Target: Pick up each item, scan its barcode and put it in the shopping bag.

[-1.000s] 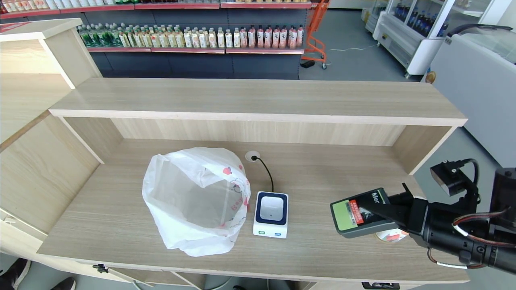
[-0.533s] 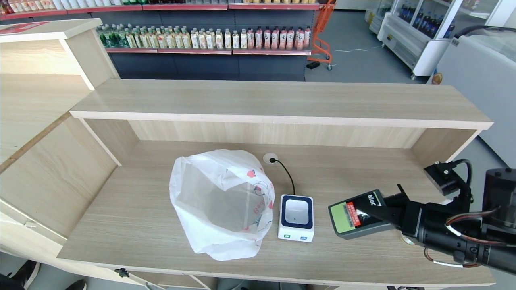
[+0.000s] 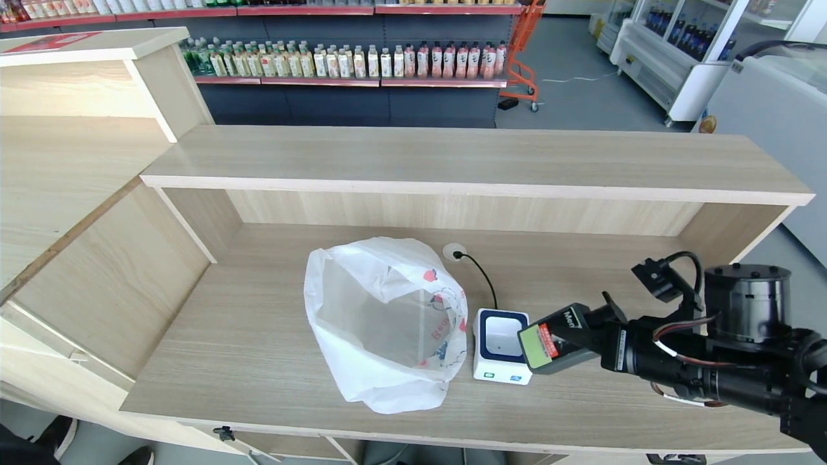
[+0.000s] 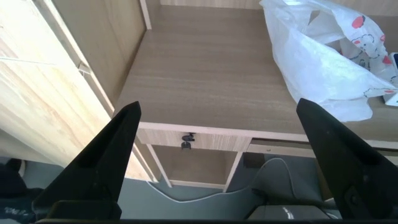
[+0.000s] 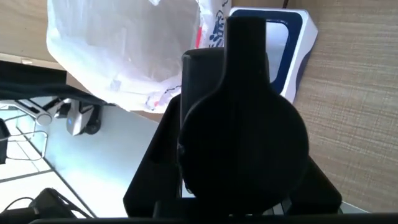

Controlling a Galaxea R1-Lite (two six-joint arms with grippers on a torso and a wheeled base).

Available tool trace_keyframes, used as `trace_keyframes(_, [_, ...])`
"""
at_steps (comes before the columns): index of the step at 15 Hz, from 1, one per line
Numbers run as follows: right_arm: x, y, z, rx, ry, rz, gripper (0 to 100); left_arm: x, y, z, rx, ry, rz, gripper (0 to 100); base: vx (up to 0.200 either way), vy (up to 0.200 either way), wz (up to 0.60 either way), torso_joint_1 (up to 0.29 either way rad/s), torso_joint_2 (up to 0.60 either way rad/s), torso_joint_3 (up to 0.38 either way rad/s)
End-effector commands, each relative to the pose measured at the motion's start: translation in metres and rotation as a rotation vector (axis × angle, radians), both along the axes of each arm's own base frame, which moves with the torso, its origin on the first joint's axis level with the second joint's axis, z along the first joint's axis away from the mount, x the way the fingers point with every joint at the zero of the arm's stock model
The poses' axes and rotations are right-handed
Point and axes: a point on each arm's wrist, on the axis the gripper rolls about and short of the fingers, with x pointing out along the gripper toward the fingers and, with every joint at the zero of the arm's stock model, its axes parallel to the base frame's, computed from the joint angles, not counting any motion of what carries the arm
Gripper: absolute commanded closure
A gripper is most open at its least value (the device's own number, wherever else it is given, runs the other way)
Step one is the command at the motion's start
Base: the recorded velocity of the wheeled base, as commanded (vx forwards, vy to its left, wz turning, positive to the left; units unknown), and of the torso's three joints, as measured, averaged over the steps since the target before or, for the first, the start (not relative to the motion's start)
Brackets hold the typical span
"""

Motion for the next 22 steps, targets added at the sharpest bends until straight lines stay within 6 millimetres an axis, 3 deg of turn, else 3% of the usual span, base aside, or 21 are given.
trace_keyframes(1, [0.021,0.007,-0.013,-0.024,0.031,0.005,100,0.000,0.000,0.000,0.000,0.000,-0.001,0,0.000,0.000,0.00,0.000,0.00,0.000])
trace_keyframes(6, [0.045,0.014,-0.037,-0.076,-0.013,-0.008,100,0.000,0.000,0.000,0.000,0.000,-0.001,0,0.000,0.000,0.00,0.000,0.00,0.000])
trace_keyframes(12, [0.068,0.024,-0.049,-0.074,-0.018,0.001,100,0.000,0.000,0.000,0.000,0.000,-0.001,0,0.000,0.000,0.00,0.000,0.00,0.000])
trace_keyframes(22, [0.072,0.039,-0.054,-0.070,-0.013,0.038,100,0.000,0.000,0.000,0.000,0.000,-0.001,0,0.000,0.000,0.00,0.000,0.00,0.000])
